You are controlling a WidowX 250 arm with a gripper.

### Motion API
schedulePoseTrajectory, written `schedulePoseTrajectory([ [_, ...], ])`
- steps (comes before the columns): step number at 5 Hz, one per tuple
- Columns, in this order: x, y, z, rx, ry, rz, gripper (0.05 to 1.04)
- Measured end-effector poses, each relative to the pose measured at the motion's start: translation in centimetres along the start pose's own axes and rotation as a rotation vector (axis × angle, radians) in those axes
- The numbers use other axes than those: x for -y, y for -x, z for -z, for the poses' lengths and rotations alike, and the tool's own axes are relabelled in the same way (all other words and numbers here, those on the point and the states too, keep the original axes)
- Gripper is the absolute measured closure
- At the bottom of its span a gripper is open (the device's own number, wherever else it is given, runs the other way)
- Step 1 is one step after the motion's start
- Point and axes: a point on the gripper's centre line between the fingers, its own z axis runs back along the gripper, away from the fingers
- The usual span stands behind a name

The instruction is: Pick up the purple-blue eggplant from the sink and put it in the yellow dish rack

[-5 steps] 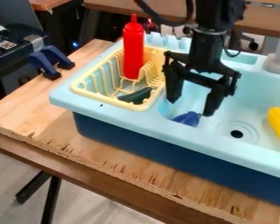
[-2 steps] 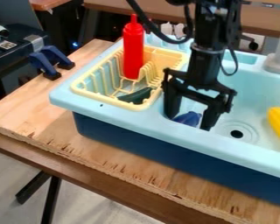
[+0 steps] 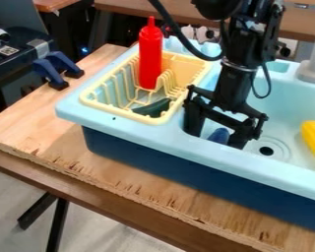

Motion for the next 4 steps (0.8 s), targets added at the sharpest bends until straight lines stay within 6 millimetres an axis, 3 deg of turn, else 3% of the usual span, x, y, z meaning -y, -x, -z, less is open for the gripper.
schedulePoseTrajectory([
  [1, 0.44, 0.39, 0.35, 0.005, 0.003, -0.006, 0.12],
  [2, 0.66, 0.85, 1.02, 0.01, 0.024, -0.028, 0.384],
  [4, 0.6, 0.8, 1.07, 0.011, 0.019, -0.057, 0.424],
])
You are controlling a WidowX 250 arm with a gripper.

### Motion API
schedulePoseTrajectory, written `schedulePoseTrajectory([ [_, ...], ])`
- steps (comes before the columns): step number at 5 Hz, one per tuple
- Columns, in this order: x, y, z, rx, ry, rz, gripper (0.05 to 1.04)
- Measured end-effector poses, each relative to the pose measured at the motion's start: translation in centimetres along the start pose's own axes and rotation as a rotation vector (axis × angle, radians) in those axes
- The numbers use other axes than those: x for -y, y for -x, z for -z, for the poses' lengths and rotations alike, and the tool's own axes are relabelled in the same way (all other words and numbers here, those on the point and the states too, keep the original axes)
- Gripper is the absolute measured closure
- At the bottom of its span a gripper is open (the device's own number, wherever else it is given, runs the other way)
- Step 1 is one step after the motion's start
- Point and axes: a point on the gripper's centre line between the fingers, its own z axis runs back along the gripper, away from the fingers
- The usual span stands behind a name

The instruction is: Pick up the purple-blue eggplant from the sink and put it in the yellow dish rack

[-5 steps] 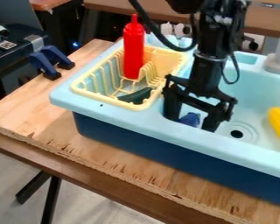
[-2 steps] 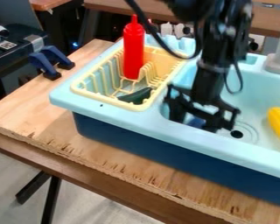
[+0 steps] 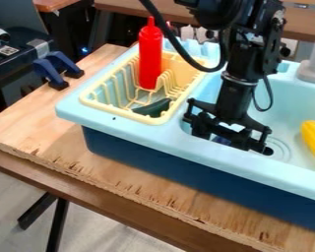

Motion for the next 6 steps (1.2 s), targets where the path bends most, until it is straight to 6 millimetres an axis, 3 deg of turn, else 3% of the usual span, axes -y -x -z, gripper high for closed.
schedulePoseTrajectory([
  [1, -0.1, 0.0, 0.0, 0.002, -0.008, -0.013, 0.424],
  [2, -0.2, -0.2, -2.0, 0.024, -0.03, -0.013, 0.424],
  [3, -0.1, -0.7, -6.1, 0.142, -0.026, 0.023, 0.424],
  [4, 0.0, -0.4, -8.6, 0.209, -0.025, 0.059, 0.424],
  [6, -1.1, -0.1, -8.4, 0.174, 0.009, 0.068, 0.424],
])
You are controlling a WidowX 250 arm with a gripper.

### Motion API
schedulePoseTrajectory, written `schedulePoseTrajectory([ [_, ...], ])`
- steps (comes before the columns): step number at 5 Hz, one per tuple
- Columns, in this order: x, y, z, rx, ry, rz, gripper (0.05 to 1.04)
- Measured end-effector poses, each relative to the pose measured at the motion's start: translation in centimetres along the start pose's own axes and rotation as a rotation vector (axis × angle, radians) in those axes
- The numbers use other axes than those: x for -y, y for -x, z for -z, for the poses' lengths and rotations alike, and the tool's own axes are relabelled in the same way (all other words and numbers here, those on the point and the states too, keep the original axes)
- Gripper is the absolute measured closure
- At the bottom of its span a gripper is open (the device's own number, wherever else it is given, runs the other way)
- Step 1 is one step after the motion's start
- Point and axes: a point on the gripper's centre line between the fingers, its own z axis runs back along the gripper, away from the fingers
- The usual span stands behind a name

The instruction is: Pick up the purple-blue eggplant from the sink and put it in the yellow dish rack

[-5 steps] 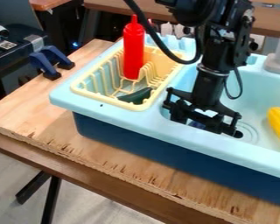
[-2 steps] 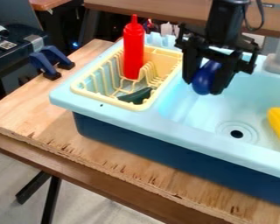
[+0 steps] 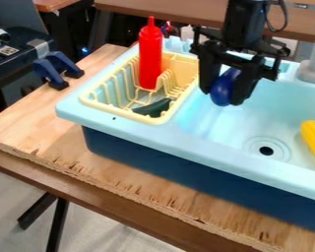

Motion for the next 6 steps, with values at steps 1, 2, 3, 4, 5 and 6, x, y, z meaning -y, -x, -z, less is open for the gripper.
schedulePoseTrajectory([
  [1, -1.9, 1.1, -1.3, -0.013, -0.015, -0.023, 0.424],
  [2, -4.1, 2.5, -3.0, 0.029, -0.027, -0.08, 0.424],
  [3, -6.5, 4.0, -3.6, 0.043, -0.026, -0.15, 0.424],
  [4, -8.9, 5.1, -2.7, 0.025, -0.023, -0.191, 0.424],
  [5, -11.8, 5.9, 0.1, 0.058, -0.03, -0.202, 0.424],
  [6, -14.2, 6.6, 1.4, 0.082, -0.045, -0.26, 0.424],
])
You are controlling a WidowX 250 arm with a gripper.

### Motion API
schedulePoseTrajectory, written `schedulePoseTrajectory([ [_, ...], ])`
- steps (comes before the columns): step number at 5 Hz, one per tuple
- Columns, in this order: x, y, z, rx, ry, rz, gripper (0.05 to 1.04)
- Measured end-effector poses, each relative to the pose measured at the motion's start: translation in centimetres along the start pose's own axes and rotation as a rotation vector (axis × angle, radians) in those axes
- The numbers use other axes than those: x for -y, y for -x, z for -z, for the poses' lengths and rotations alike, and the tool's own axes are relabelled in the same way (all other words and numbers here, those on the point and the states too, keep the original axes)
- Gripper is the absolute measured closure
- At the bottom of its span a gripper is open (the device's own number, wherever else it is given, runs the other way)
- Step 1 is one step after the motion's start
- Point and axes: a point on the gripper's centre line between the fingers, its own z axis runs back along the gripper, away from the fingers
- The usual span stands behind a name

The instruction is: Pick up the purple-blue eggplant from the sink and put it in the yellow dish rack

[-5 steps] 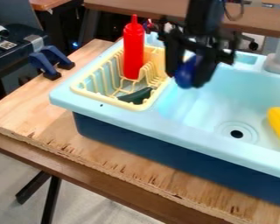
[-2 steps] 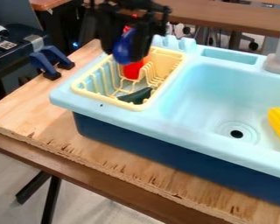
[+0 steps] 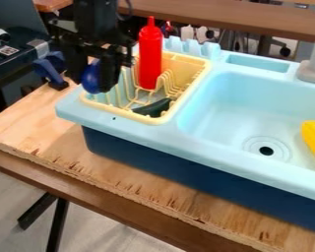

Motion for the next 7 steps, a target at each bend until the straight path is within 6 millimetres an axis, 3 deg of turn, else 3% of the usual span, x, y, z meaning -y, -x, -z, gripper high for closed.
schedulePoseTrajectory([
  [2, -1.9, -1.6, 2.4, 0.01, -0.001, -0.068, 0.424],
  [4, 0.1, -4.7, 2.4, -0.004, -0.003, 0.029, 0.424],
  [7, 2.3, -4.7, 2.5, -0.023, 0.027, 0.058, 0.424],
])
